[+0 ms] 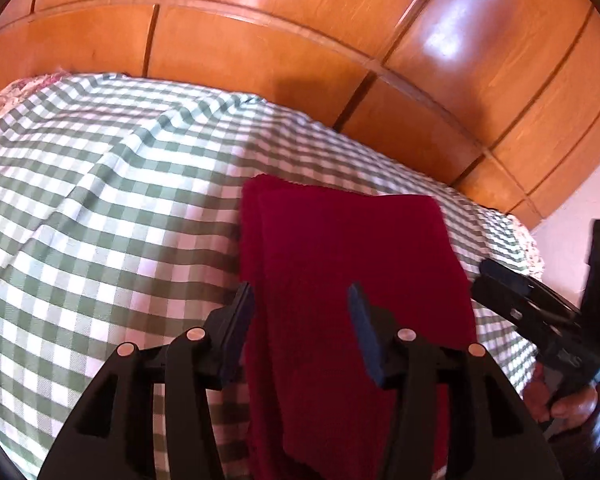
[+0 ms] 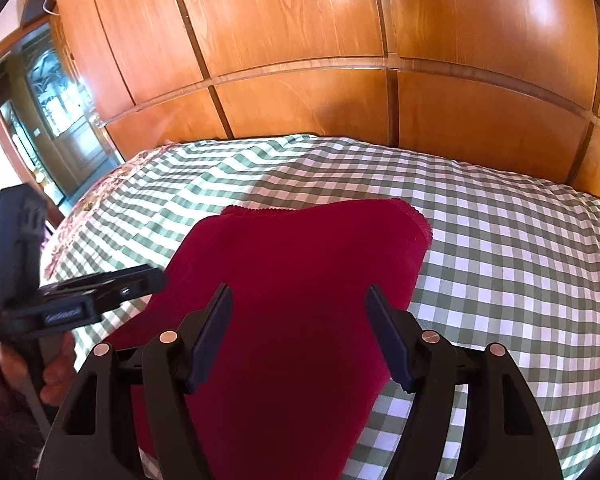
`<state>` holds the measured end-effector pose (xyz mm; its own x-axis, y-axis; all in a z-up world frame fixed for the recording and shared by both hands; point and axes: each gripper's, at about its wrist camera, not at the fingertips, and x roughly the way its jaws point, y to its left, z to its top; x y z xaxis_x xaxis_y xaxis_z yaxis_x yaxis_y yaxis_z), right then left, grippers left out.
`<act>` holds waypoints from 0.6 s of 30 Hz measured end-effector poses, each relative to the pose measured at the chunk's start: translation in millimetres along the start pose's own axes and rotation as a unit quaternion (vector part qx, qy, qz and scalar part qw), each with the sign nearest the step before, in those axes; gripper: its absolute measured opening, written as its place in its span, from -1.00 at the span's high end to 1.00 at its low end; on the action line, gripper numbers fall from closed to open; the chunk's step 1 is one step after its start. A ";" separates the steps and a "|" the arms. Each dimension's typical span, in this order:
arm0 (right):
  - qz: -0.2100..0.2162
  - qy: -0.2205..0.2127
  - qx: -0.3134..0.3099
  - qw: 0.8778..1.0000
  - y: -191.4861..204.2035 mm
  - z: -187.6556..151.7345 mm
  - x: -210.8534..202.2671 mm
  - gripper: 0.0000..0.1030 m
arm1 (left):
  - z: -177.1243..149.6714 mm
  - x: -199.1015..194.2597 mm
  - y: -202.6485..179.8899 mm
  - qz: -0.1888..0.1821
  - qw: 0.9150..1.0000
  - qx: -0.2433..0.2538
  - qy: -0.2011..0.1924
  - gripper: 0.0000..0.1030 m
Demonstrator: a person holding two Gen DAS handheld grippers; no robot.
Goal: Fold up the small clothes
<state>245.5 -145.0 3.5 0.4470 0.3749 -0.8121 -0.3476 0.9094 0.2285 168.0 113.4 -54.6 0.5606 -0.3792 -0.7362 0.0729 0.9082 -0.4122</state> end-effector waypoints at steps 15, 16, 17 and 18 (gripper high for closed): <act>-0.051 0.055 -0.029 0.997 7.1 -14.0 78.2 -0.33 | -10.7 32.1 -4.7 0.138 0.988 0.064 -0.016 0.77; -0.054 0.044 -0.032 0.997 8.2 -16.3 79.0 -0.34 | -10.0 29.5 -5.9 0.142 0.988 0.064 -0.017 0.70; -0.057 0.042 -0.035 0.997 9.3 -16.6 78.4 -0.34 | -9.1 22.9 -7.0 0.149 0.987 0.060 -0.021 0.66; -0.057 0.041 -0.034 0.997 9.2 -16.2 76.8 -0.34 | -8.6 17.4 -7.9 0.151 0.987 0.055 -0.025 0.58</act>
<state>263.2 -110.7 -65.4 0.4199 0.2512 -0.8721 -0.3551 0.9298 0.0968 170.1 98.1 -68.8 0.6110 -0.0814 -0.7874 -0.0156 0.9933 -0.1147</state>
